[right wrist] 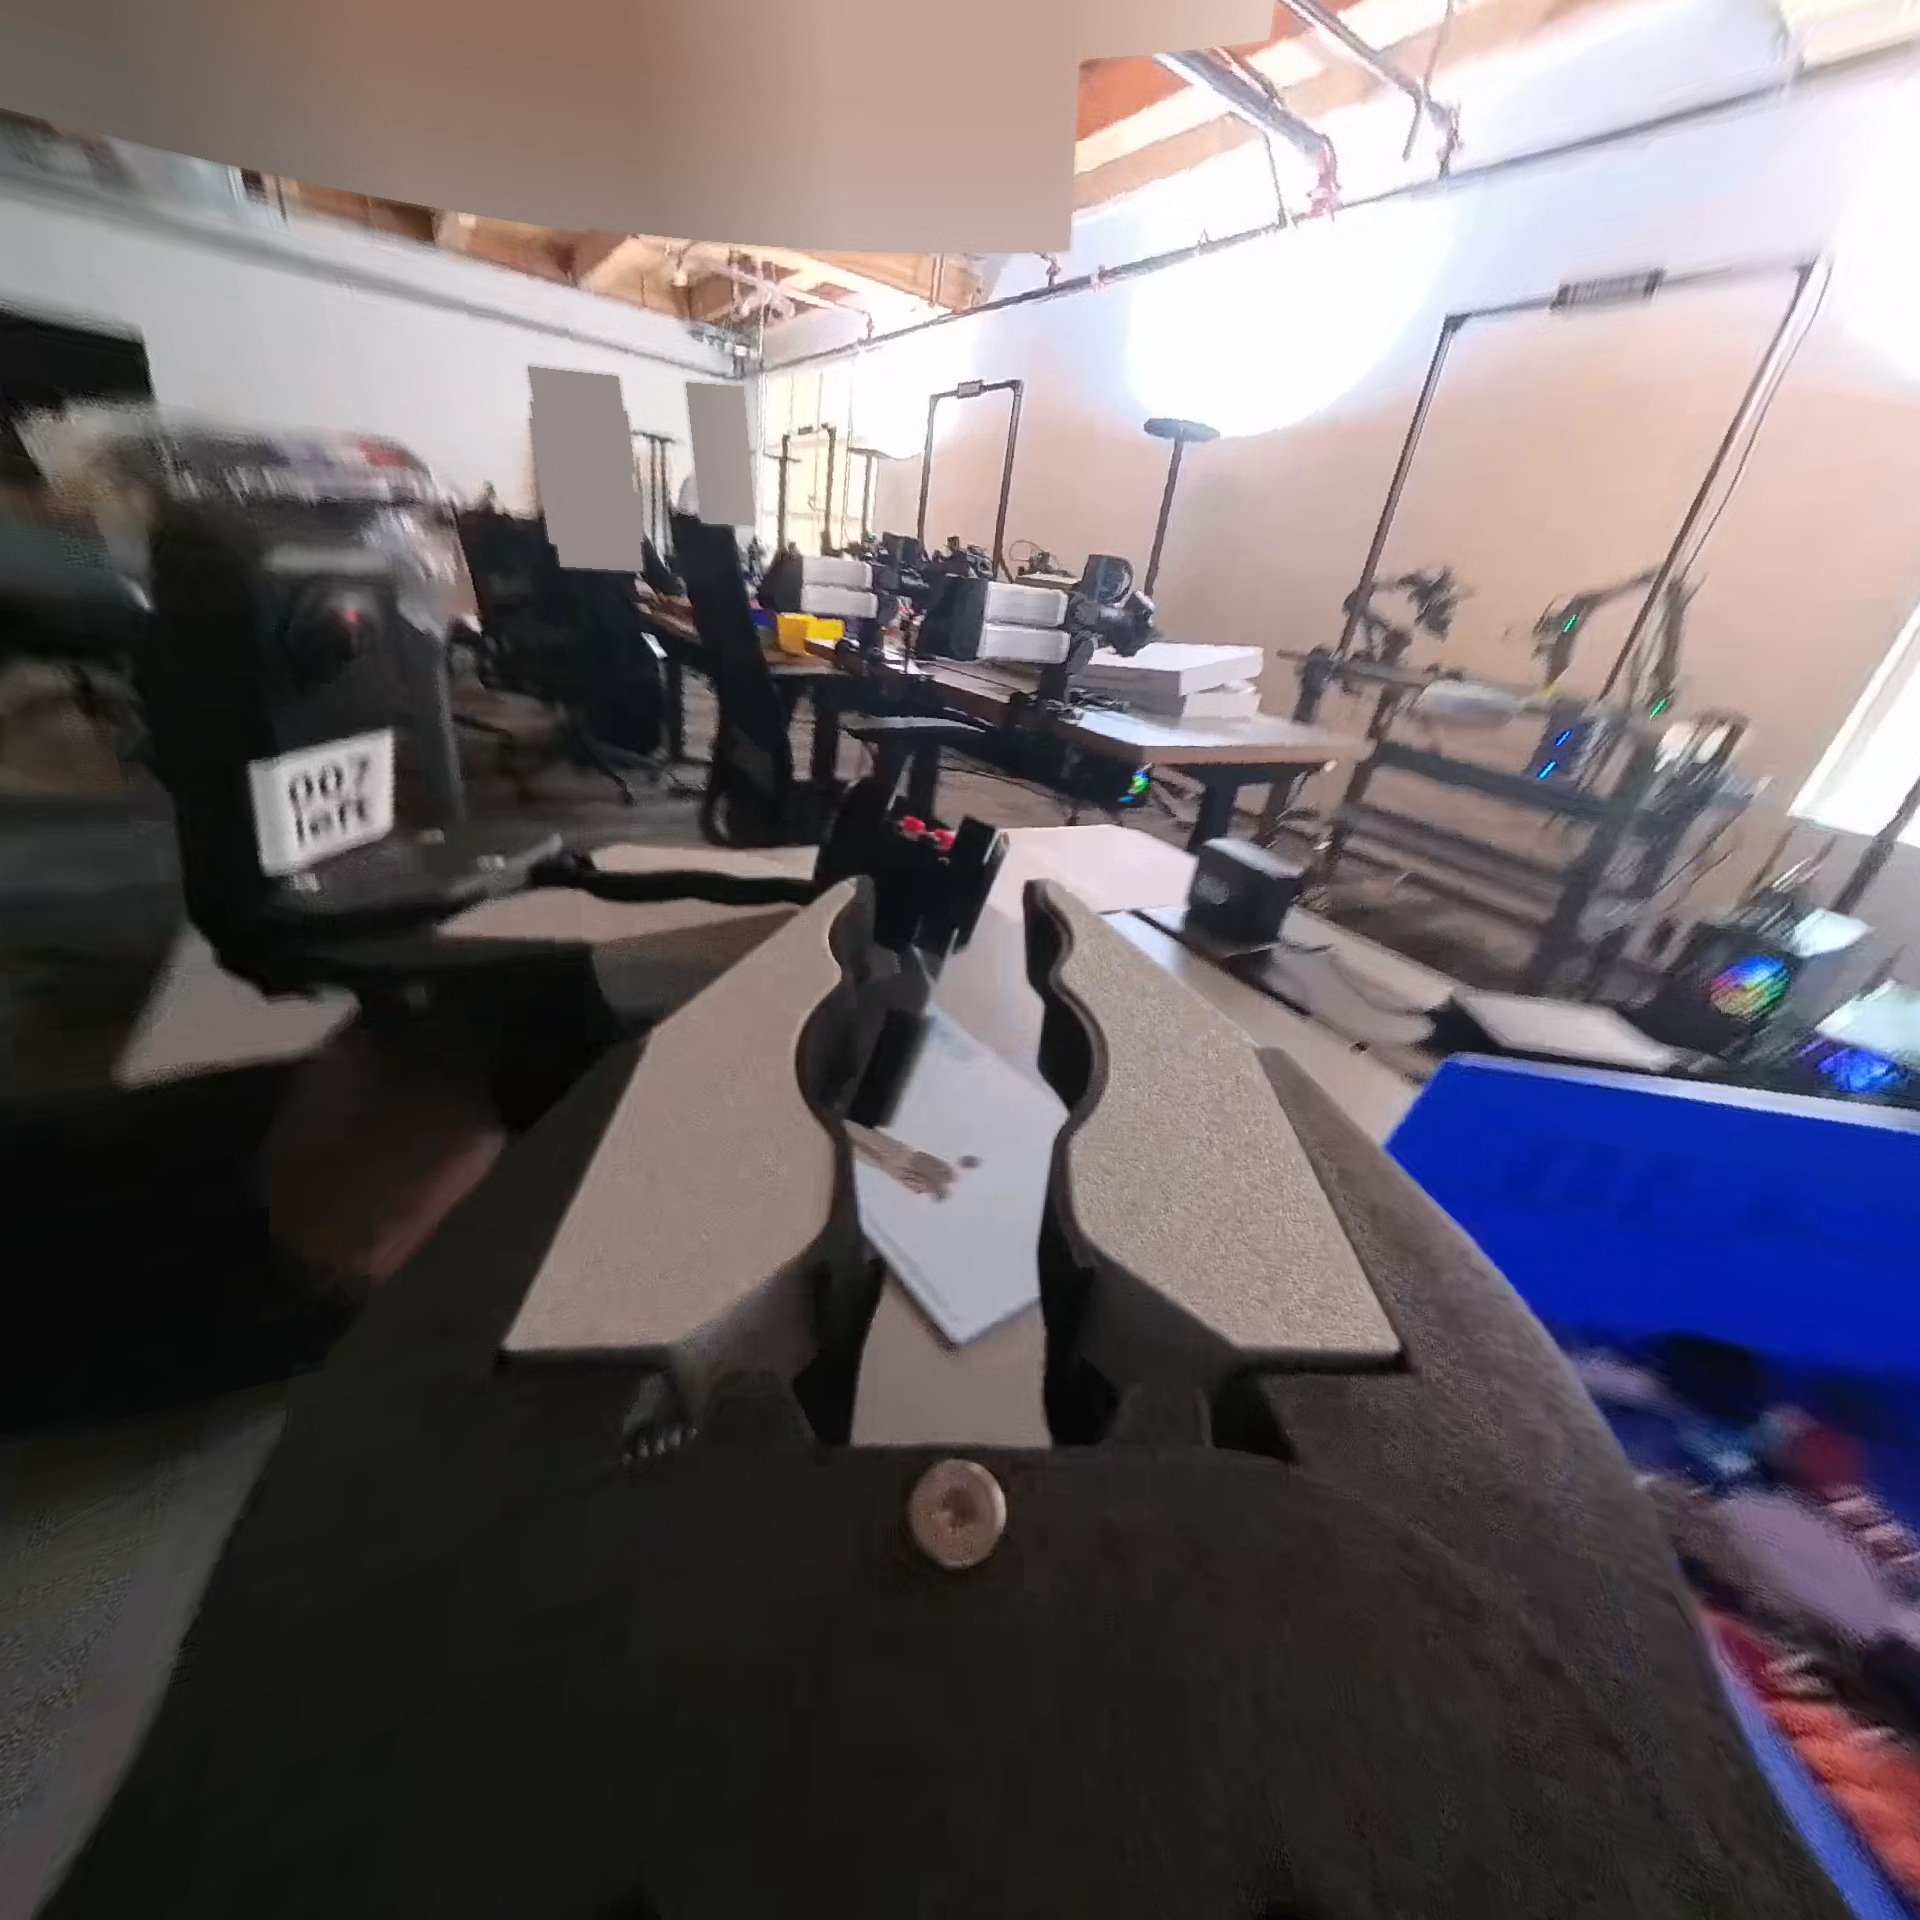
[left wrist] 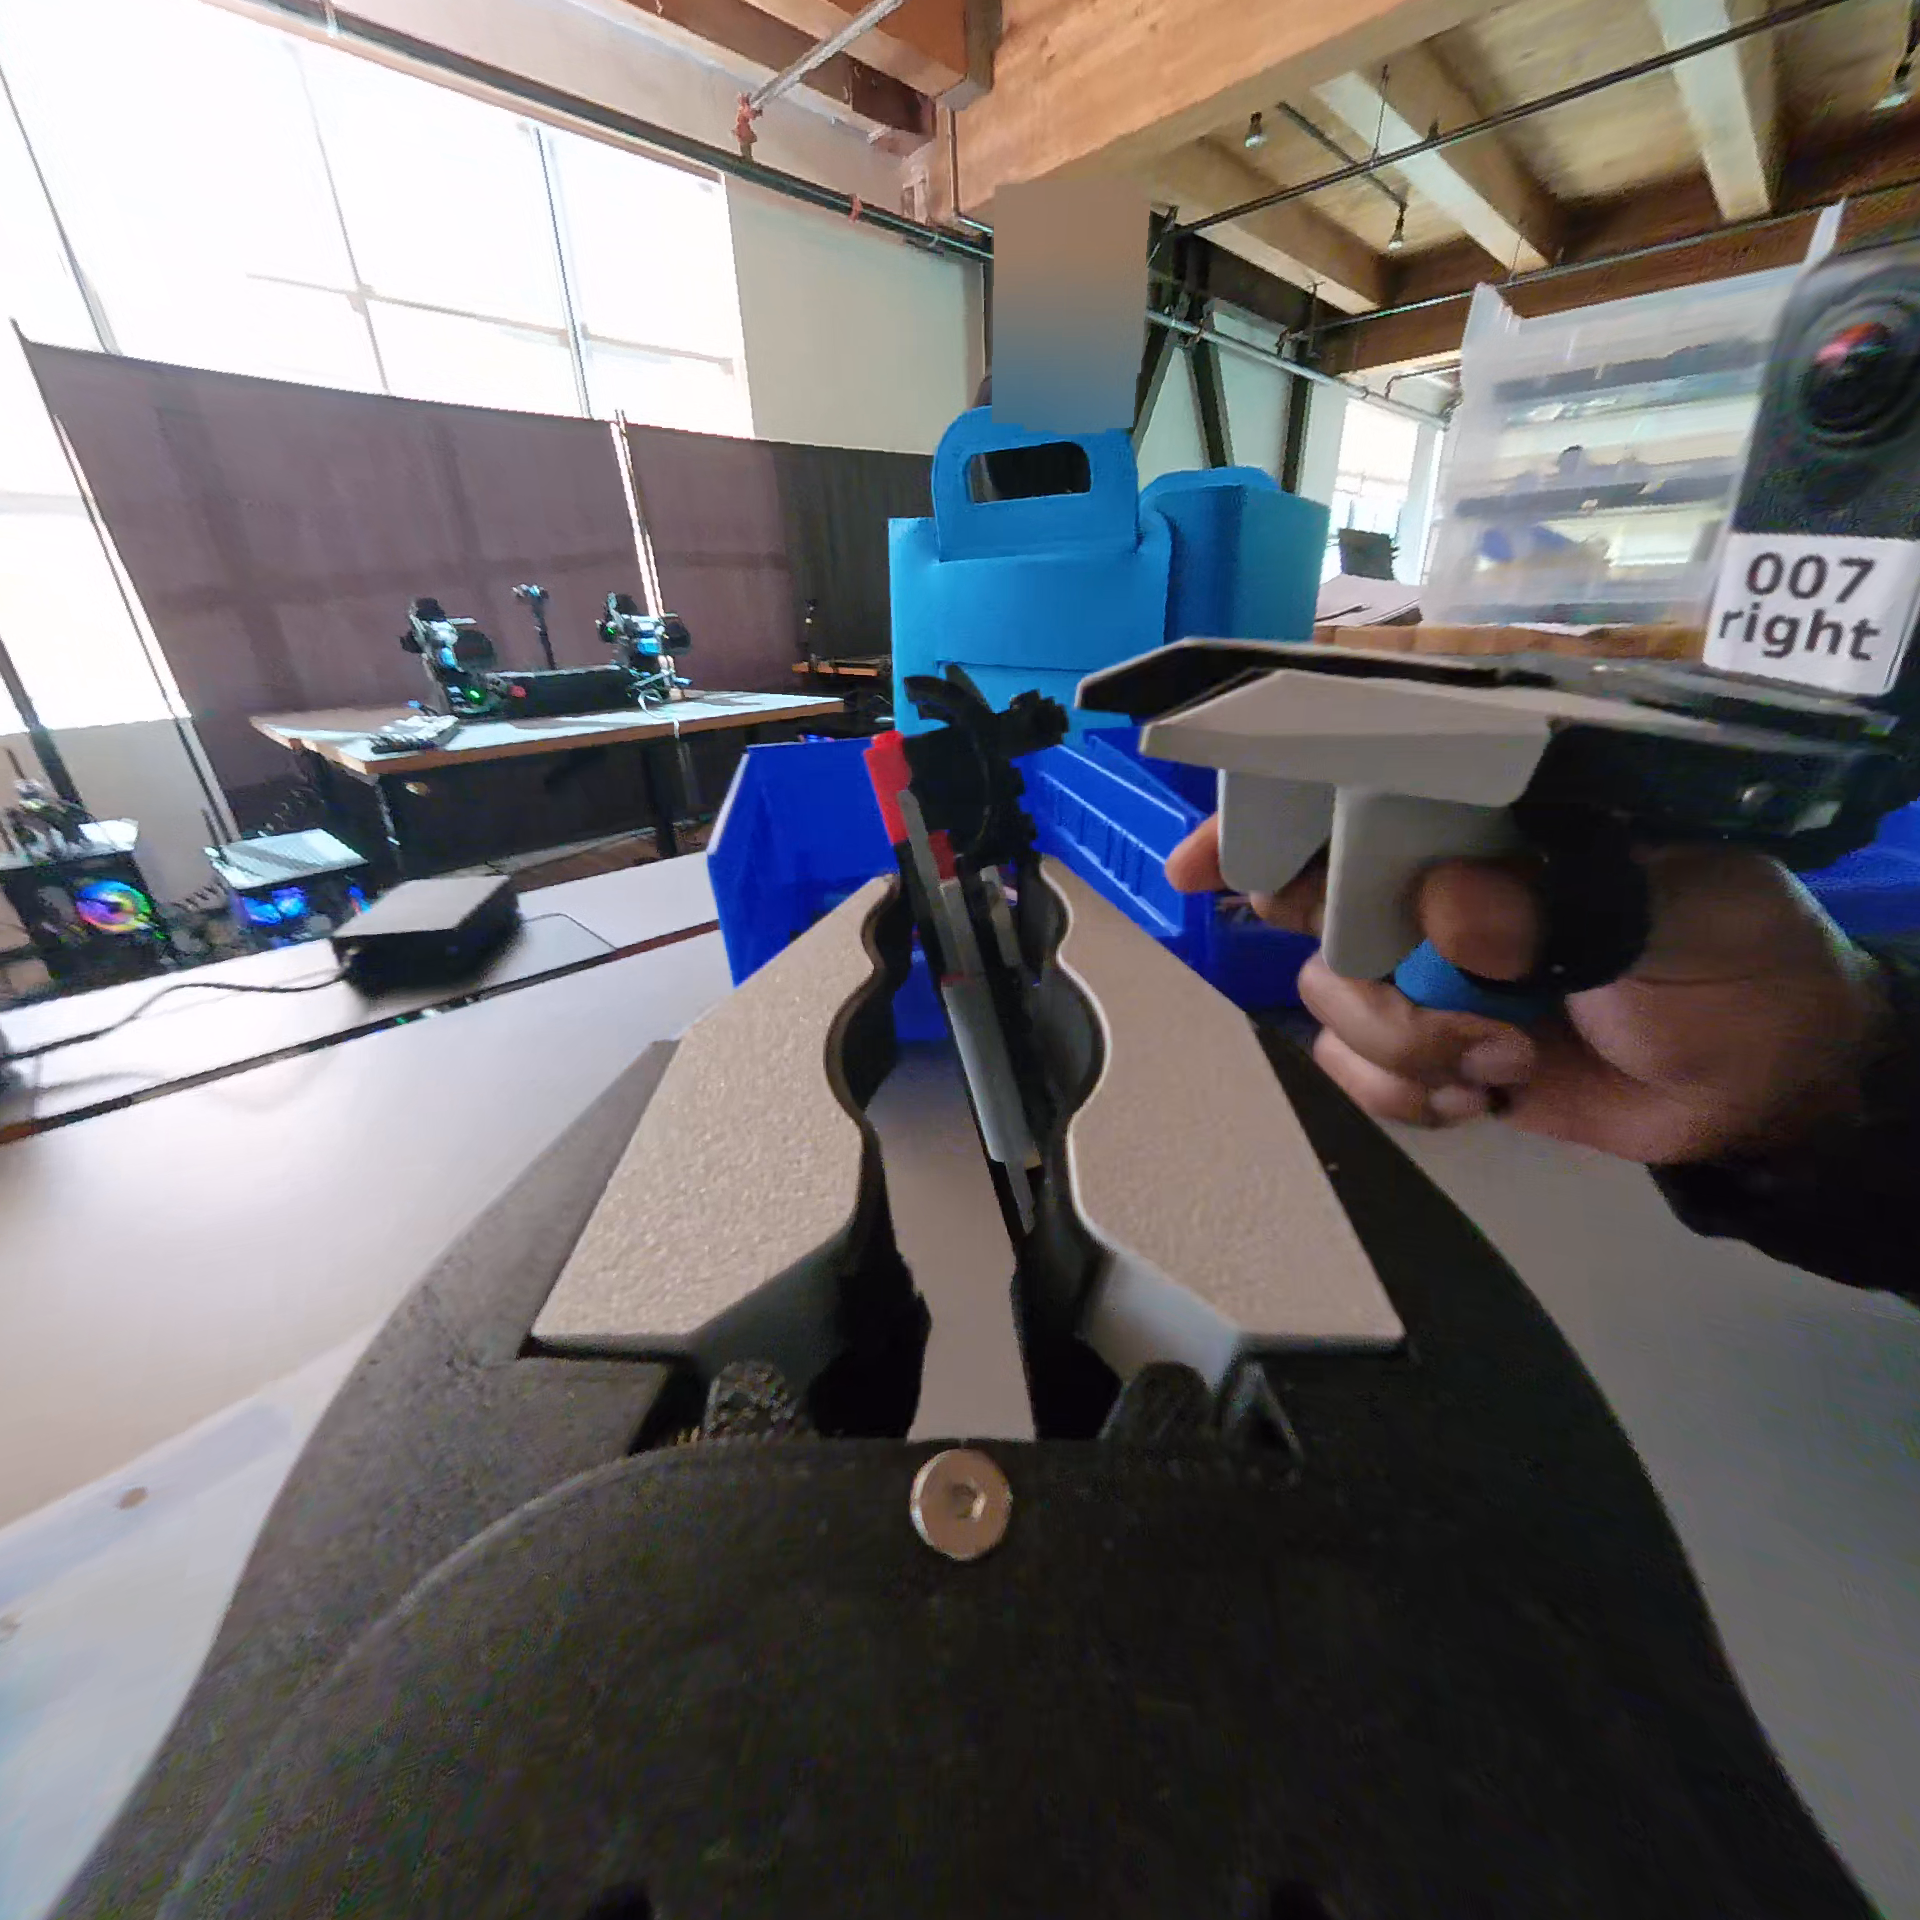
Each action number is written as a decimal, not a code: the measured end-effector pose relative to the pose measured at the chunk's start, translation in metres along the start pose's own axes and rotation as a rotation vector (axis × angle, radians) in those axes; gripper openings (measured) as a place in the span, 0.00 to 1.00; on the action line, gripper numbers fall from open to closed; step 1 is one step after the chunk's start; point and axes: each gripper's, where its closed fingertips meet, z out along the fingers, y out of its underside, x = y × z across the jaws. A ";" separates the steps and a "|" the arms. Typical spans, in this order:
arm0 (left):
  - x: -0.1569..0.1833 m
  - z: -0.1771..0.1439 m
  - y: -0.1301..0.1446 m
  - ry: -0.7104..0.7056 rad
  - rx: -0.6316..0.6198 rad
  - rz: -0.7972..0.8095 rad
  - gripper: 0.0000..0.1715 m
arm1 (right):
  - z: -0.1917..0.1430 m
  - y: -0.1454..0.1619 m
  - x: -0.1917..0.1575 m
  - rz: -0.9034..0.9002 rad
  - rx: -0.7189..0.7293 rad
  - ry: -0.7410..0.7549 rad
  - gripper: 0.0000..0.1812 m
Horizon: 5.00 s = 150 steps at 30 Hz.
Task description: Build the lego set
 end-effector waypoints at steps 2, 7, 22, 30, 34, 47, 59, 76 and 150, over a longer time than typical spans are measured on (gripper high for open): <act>-0.001 0.000 0.001 0.007 -0.003 -0.026 0.11 | -0.001 -0.002 -0.001 -0.179 -0.019 -0.012 0.17; -0.004 0.001 0.006 -0.030 -0.050 -0.020 0.11 | 0.005 0.006 -0.010 -0.677 -0.098 -0.031 0.13; -0.010 -0.003 0.016 -0.150 -0.172 0.113 0.11 | 0.021 0.020 -0.013 -1.141 -0.186 -0.070 0.08; -0.006 -0.003 0.019 -0.150 -0.186 0.154 0.11 | 0.025 0.023 -0.017 -1.167 -0.205 -0.060 0.07; -0.006 -0.003 0.017 -0.153 -0.177 0.165 0.11 | 0.026 0.021 -0.019 -1.142 -0.202 -0.059 0.07; -0.008 -0.004 0.013 -0.167 -0.151 0.174 0.11 | 0.026 0.017 -0.019 -0.945 -0.212 -0.044 0.06; -0.008 -0.004 0.011 -0.172 -0.134 0.177 0.10 | 0.021 0.014 -0.014 -0.850 -0.217 -0.039 0.07; -0.012 -0.006 0.006 -0.174 -0.093 0.130 0.11 | 0.011 0.004 -0.009 -0.319 -0.159 -0.088 0.16; -0.009 -0.040 0.070 -0.006 -0.263 -0.889 0.37 | -0.046 0.136 0.015 0.936 -0.558 -0.046 0.12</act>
